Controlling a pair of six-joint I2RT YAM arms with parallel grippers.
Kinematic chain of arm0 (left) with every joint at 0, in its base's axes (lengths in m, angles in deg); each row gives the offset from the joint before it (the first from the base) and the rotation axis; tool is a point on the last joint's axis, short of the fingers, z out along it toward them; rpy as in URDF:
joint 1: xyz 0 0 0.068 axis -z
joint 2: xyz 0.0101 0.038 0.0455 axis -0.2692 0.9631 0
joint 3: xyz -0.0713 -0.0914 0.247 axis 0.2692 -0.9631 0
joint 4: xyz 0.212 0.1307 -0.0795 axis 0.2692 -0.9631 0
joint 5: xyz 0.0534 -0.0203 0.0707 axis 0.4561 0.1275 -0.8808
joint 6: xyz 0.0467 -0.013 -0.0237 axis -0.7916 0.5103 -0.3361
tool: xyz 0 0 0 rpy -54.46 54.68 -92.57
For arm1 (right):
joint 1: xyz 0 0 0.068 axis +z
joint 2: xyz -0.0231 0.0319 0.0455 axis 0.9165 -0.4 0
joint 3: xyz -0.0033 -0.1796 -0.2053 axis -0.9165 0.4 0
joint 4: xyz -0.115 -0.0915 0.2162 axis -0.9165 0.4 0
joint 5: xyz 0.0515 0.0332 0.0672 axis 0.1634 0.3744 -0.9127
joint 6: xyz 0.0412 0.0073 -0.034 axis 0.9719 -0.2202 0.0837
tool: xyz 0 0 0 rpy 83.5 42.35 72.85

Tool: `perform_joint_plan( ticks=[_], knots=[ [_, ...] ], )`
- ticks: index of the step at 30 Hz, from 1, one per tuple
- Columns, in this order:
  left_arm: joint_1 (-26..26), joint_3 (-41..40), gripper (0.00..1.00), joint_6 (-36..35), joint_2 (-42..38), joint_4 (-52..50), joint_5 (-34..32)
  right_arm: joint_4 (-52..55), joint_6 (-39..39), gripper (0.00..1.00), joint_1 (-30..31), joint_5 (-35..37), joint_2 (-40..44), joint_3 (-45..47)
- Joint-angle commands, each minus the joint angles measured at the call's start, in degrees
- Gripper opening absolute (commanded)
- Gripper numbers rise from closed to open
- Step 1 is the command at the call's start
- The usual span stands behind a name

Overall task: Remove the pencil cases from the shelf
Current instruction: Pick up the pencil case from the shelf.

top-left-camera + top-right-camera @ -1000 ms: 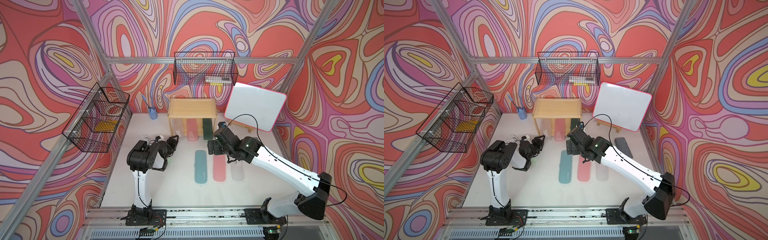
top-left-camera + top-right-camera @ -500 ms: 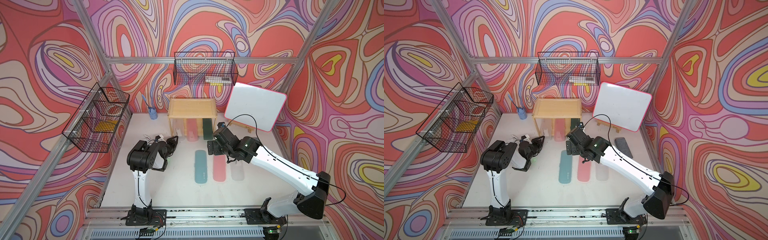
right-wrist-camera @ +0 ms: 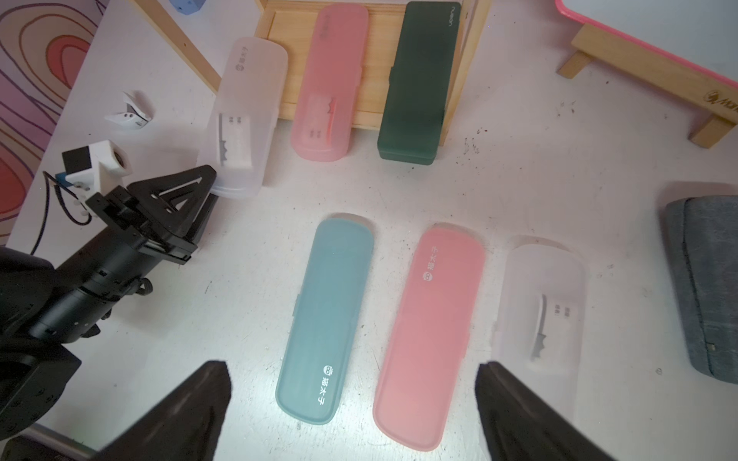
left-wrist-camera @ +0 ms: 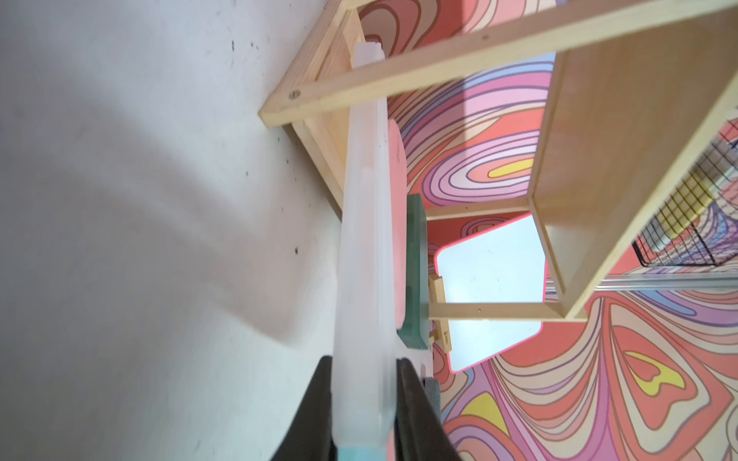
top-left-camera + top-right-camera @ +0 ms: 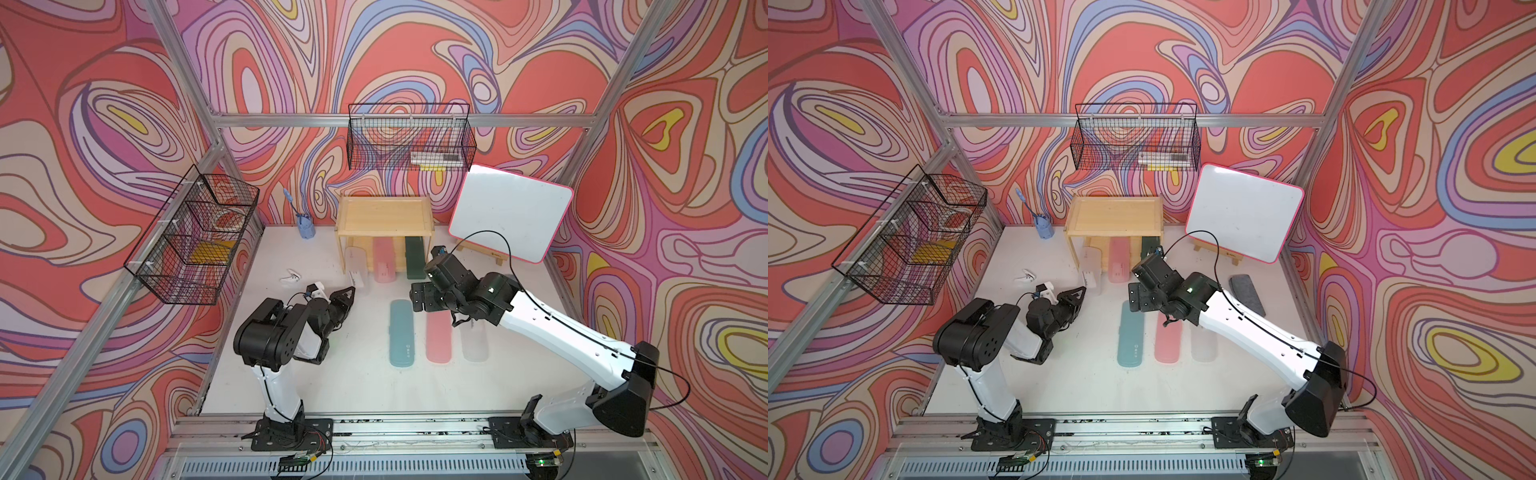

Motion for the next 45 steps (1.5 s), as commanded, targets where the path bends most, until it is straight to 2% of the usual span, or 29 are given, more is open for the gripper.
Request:
perform_joint_plan(
  ticks=[1, 6, 9, 12, 16, 18, 19, 21, 23, 25, 29, 34, 41, 45],
  knots=[
    [3.1, -5.7, 0.01, -3.5, -5.9, -1.4, -1.4, -3.8, 1.2, 0.98, -0.1, -5.8, -0.3, -1.2],
    [8.6, -16.7, 0.00, -4.5, -17.8, -3.1, -6.0, -6.7, 3.7, 0.98, 0.0, -13.1, -4.8, -2.6],
    [12.4, -21.3, 0.00, -5.5, -29.7, -10.4, -9.1, -9.0, 5.8, 0.98, 0.5, -15.8, -8.8, -2.8],
    [17.3, -21.1, 0.00, -8.8, -49.5, -31.9, -14.2, -11.9, 7.0, 0.98, 1.7, -17.9, -12.5, -3.2],
    [21.0, -14.8, 0.00, -15.8, -82.6, -74.9, -23.2, -14.5, 8.9, 0.98, 2.8, -19.0, -16.0, -3.7],
    [21.3, -12.8, 0.00, -17.1, -97.8, -88.8, -25.9, -15.6, 9.2, 0.98, 3.1, -19.8, -17.3, -4.1],
    [21.3, -12.1, 0.00, -17.2, -102.6, -94.6, -26.7, -16.8, 9.4, 0.98, 3.4, -20.6, -17.7, -4.5],
    [21.4, -9.1, 0.00, -19.5, -97.5, -96.9, -23.7, -18.2, 9.6, 0.98, 4.2, -21.1, -18.2, -5.9],
    [21.9, -9.2, 0.00, -19.5, -92.0, -92.2, -21.2, -18.4, 9.6, 0.98, 4.8, -21.7, -18.4, -8.0],
    [23.7, -10.3, 0.00, -19.6, -89.5, -86.1, -23.3, -18.5, 9.6, 0.98, 5.1, -22.4, -18.4, -9.5],
    [25.8, -8.5, 0.00, -22.2, -87.7, -84.9, -27.1, -18.9, 10.0, 0.98, 5.2, -23.1, -20.7, -10.9],
    [26.0, -7.9, 0.00, -22.9, -89.2, -85.0, -28.0, -15.4, 10.3, 0.98, 5.1, -21.9, -25.7, -15.2],
    [26.1, -8.3, 0.00, -23.5, -93.3, -86.8, -28.7, -17.0, 13.0, 0.98, 5.1, -21.0, -31.4, -18.8],
    [26.1, -8.2, 0.00, -23.3, -96.0, -88.9, -28.9, -18.4, 13.5, 0.98, 5.1, -23.6, -34.7, -21.0]
  ],
)
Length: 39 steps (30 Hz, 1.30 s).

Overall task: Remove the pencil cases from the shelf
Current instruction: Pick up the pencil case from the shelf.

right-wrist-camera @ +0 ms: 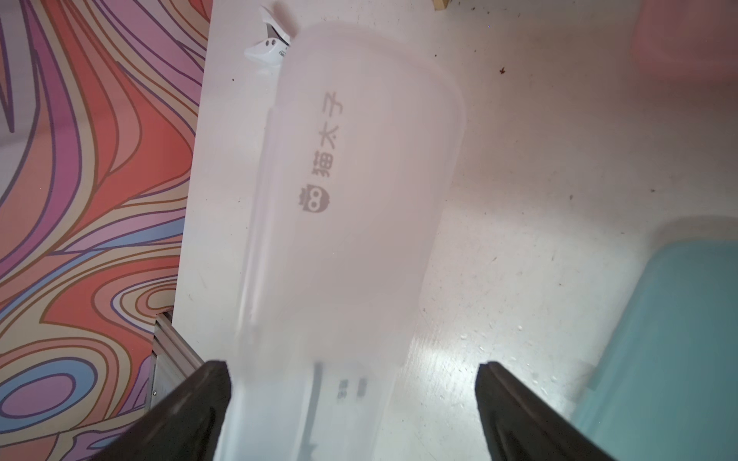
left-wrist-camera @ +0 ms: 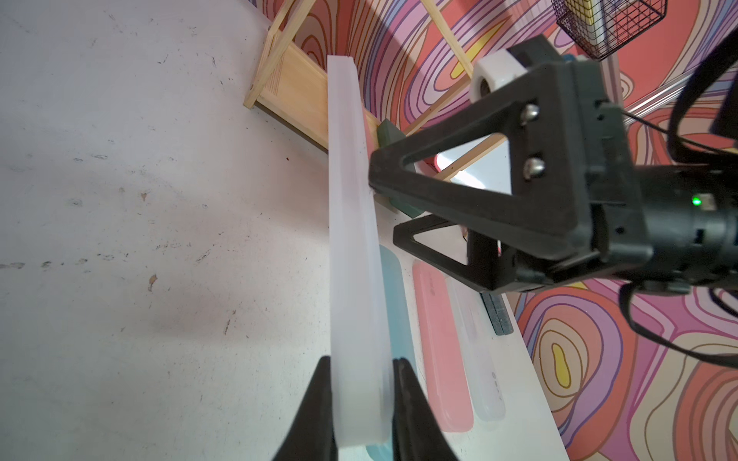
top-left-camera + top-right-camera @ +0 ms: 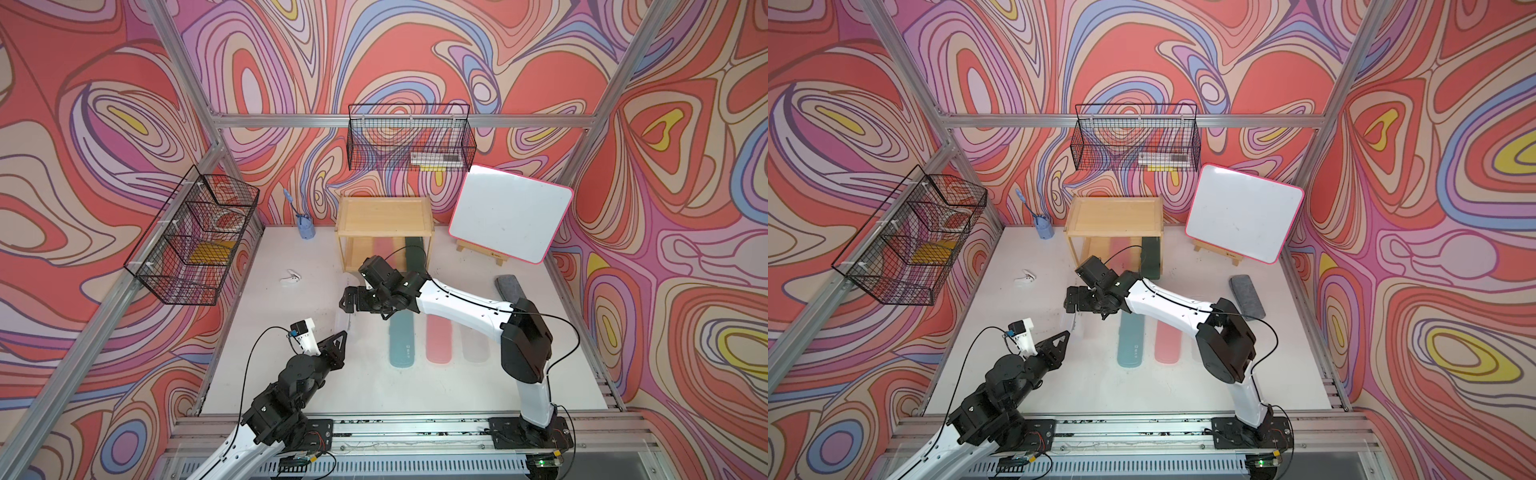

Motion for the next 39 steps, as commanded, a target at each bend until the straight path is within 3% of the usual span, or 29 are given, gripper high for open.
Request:
perform_joint_plan(
  ticks=[1, 9, 13, 29, 35, 36, 39],
  knots=[
    [0.4, 1.5, 0.00, -1.4, -2.6, -2.0, -1.1, -1.9, 1.3, 0.98, 0.1, -2.0, -1.6, -1.9],
    [0.4, 1.2, 0.00, -0.8, -6.0, -4.9, -1.9, -15.6, 7.3, 0.98, -0.7, -10.8, -1.4, 7.3],
    [0.4, 0.9, 0.00, -0.5, -5.5, -4.3, -1.7, -17.6, 8.3, 0.98, -0.8, -12.8, -2.7, 7.4],
    [0.4, 0.2, 0.00, -0.3, -5.7, -3.5, -1.5, -16.4, 8.5, 0.98, -0.8, -12.4, -5.1, 5.1],
    [0.4, 0.1, 0.00, -0.2, -5.6, -3.8, -1.6, -13.3, 7.5, 0.87, -0.8, -9.6, -4.4, 5.0],
    [0.4, 0.0, 0.01, -0.2, -5.6, -3.8, -1.7, -12.5, 7.2, 0.85, -0.7, -8.8, -4.2, 5.1],
    [0.4, 0.0, 0.26, -0.1, -5.5, -4.3, -2.2, -9.6, 6.3, 0.80, -0.7, -6.2, -3.3, 5.2]
  ],
)
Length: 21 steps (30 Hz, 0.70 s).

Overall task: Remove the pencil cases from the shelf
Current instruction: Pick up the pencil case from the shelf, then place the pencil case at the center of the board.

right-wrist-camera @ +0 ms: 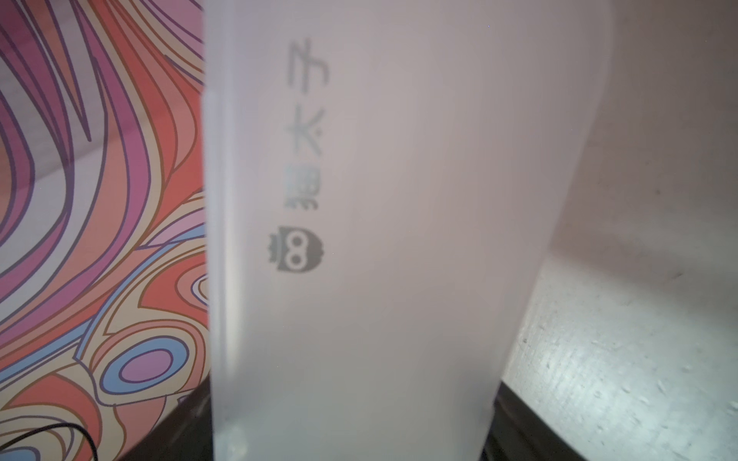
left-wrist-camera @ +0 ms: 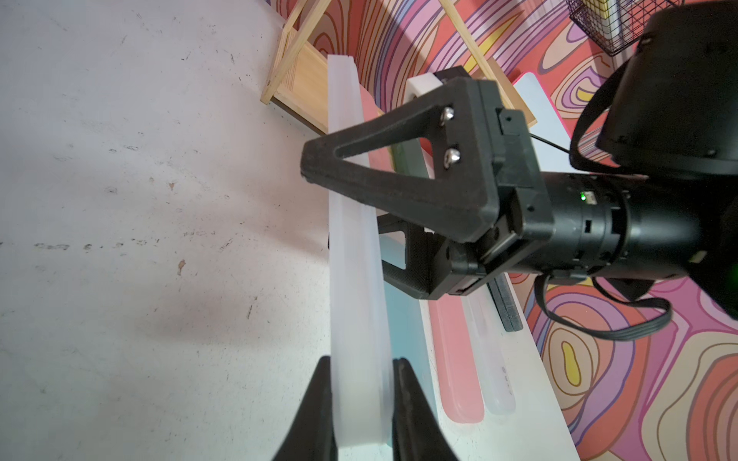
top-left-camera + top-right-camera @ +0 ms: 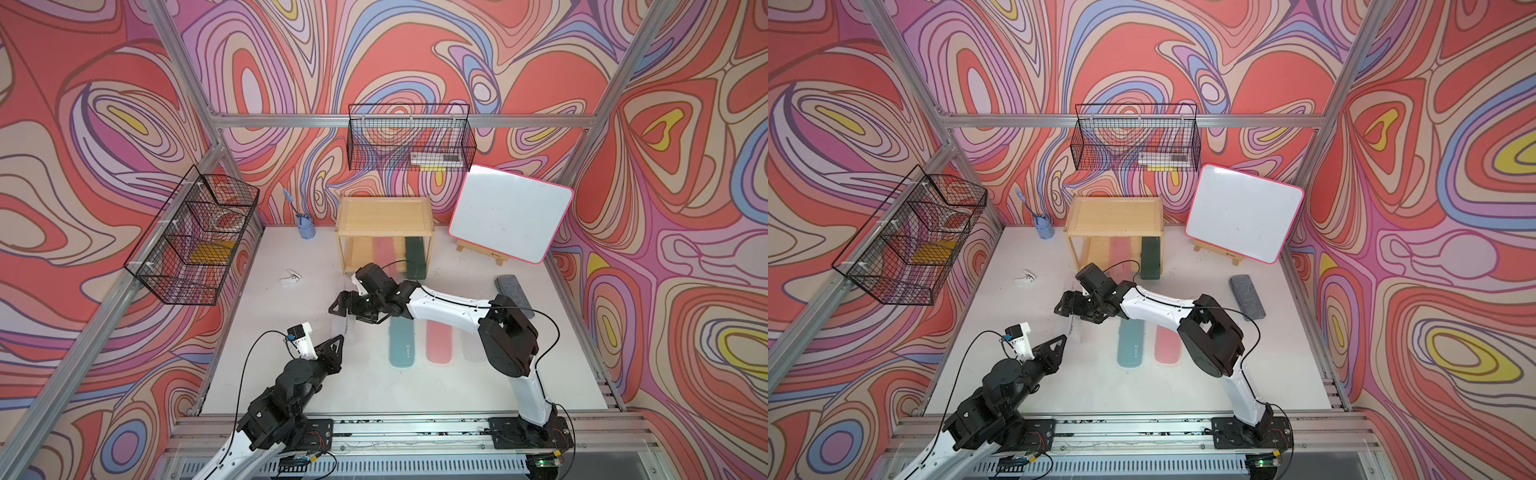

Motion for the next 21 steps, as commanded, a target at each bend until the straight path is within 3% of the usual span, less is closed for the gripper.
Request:
perform_joint_plan(
  ticks=[1, 5, 8, 13, 21],
  knots=[
    [0.3, 0.4, 0.32, -0.1, -0.3, 1.4, -2.1, 6.8, -3.2, 0.78, -0.2, 5.9, 1.3, -0.1],
    [0.3, 1.0, 0.59, 0.7, -0.1, -2.8, -4.3, 12.8, -5.4, 0.77, -0.2, 11.9, 3.0, 1.1],
    [0.3, 2.5, 0.69, 2.0, 0.0, -8.4, -7.8, 18.8, -7.0, 0.77, -0.2, 17.5, 4.2, 2.6],
    [0.3, 4.0, 0.73, 3.6, 1.5, -13.1, -12.3, 22.6, -6.8, 0.78, -0.2, 19.9, 3.5, 4.4],
    [0.3, 4.2, 0.74, 3.8, 10.8, -7.4, -10.9, 23.7, -4.7, 0.79, 0.6, 19.7, -1.4, 0.3]
  ],
)
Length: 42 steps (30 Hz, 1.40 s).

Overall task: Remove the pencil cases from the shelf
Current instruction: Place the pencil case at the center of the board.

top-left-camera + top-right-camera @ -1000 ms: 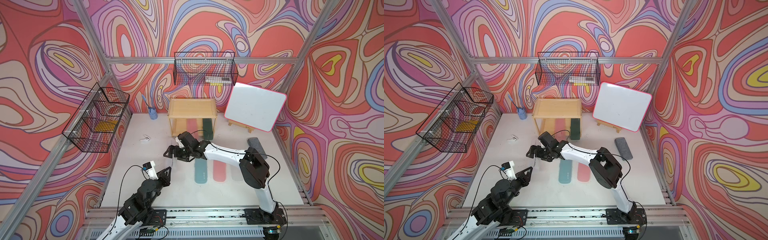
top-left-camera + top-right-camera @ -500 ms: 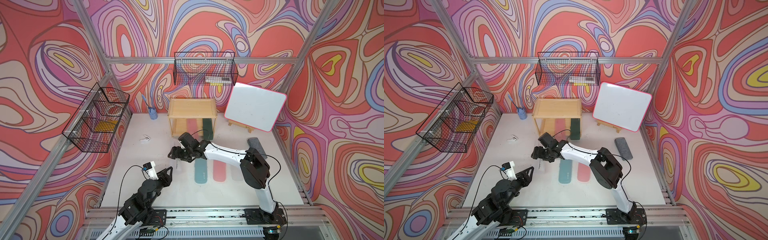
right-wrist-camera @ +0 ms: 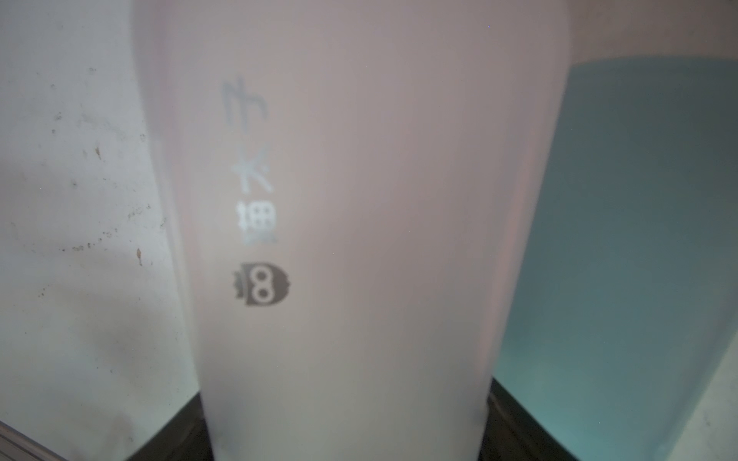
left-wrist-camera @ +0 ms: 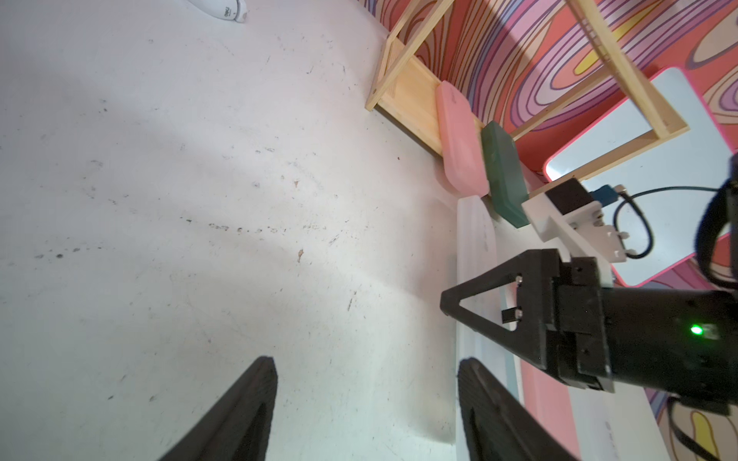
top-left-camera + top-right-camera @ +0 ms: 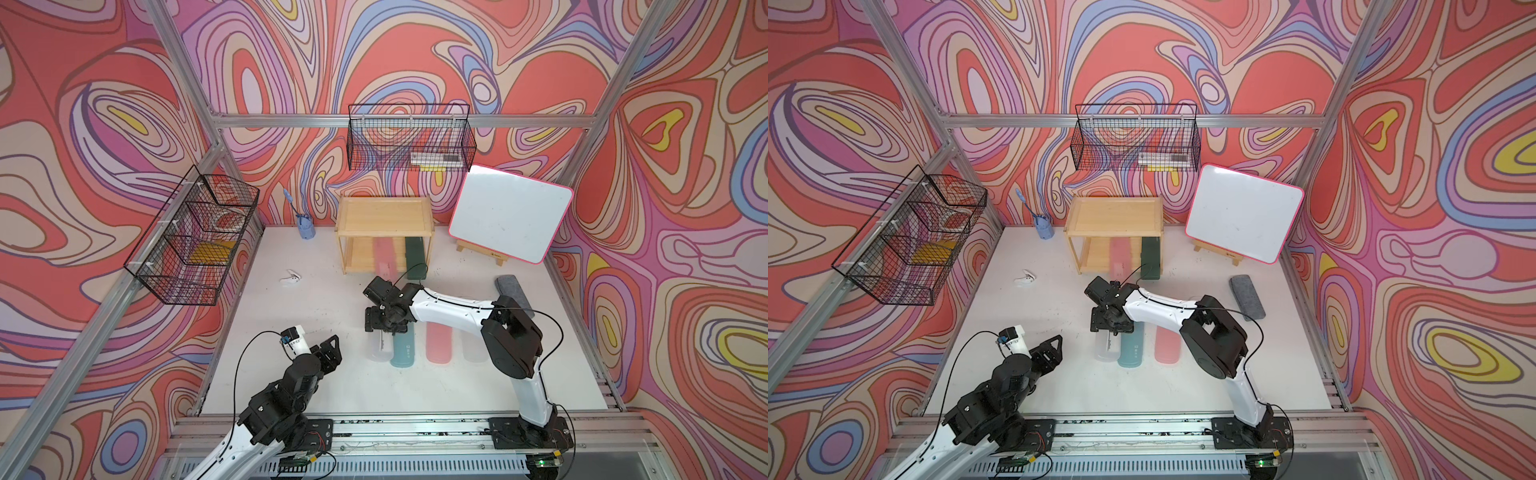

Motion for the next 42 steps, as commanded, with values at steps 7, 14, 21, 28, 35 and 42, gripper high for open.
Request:
perform_joint_plan(
  ticks=[7, 14, 21, 28, 35, 42],
  knots=[
    [0.1, 0.6, 0.74, 0.5, 5.6, 5.1, 0.3, 5.3, 0.7, 0.81, 1.6, 2.5, -7.5, -10.1],
    [0.1, 0.2, 0.75, 0.5, 4.1, 3.7, -0.2, 6.6, 1.3, 0.86, 1.9, 2.5, -9.6, -11.4],
    [0.1, 1.0, 0.76, 0.2, 4.9, 3.7, -0.2, 3.8, 1.0, 0.98, 2.5, 1.2, -7.8, -10.8],
    [0.1, 4.0, 0.79, -1.6, 12.0, 10.1, 1.5, 4.5, -2.9, 0.98, 2.0, 8.2, 3.9, -11.6],
    [0.1, 13.3, 0.89, -5.9, 30.3, 18.0, 4.3, 6.7, -7.0, 0.98, -4.3, 14.1, 23.3, -5.3],
    [-6.3, 16.4, 0.99, 3.5, 55.8, 49.5, 23.8, 7.3, -11.2, 0.98, -9.5, 17.9, 36.9, 0.8]
  ],
)
